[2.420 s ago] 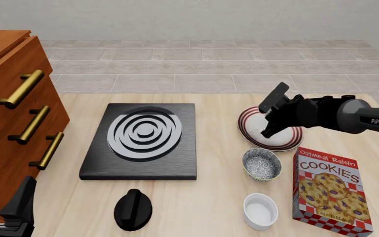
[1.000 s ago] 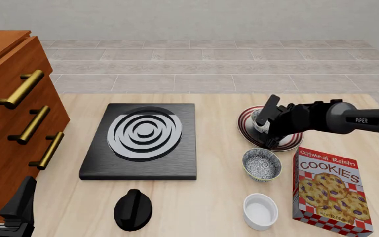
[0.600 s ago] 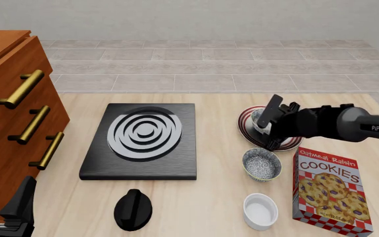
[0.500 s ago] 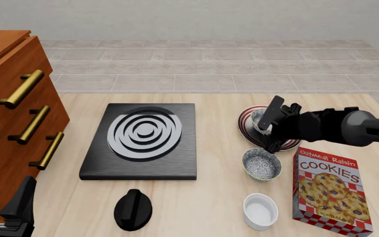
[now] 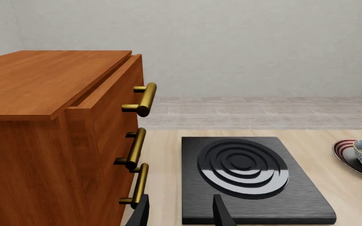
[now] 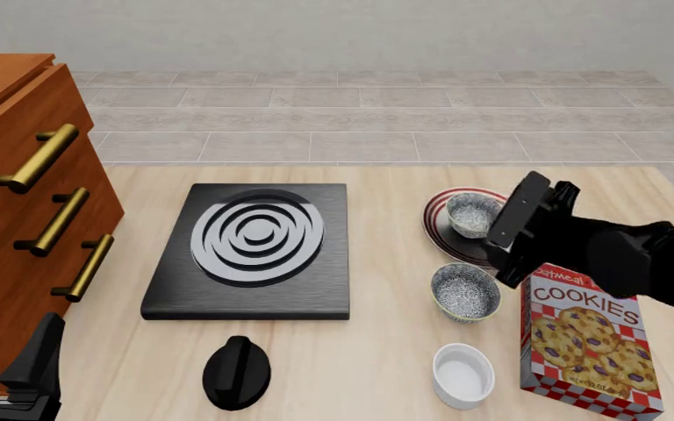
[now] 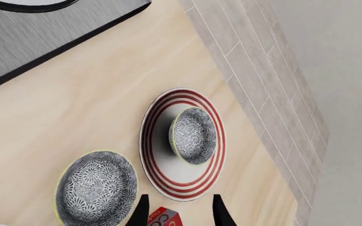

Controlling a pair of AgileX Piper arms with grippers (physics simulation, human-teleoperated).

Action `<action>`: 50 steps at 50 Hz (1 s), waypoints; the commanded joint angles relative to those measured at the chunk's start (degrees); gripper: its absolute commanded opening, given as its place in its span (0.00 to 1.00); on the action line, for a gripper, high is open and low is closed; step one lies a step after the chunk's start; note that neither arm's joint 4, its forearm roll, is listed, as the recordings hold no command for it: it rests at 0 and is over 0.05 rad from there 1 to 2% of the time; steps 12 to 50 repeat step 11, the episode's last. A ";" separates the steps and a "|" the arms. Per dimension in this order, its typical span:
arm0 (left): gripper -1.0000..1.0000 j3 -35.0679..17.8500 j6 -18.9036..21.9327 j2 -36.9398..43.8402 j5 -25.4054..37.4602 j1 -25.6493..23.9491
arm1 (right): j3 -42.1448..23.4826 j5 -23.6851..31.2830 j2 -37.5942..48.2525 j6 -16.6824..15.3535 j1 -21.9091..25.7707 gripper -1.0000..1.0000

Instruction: Pick the akita bowl from table center and place it on the plate.

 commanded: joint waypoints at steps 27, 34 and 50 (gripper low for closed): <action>1.00 0.00 -0.01 0.00 0.00 -0.01 | 8.81 6.81 -25.59 1.02 1.10 1.00; 1.00 0.00 -0.01 0.00 0.00 -0.01 | 8.81 6.81 -25.59 1.02 1.10 1.00; 1.00 0.00 -0.01 0.00 0.00 -0.01 | 8.81 6.81 -25.59 1.02 1.10 1.00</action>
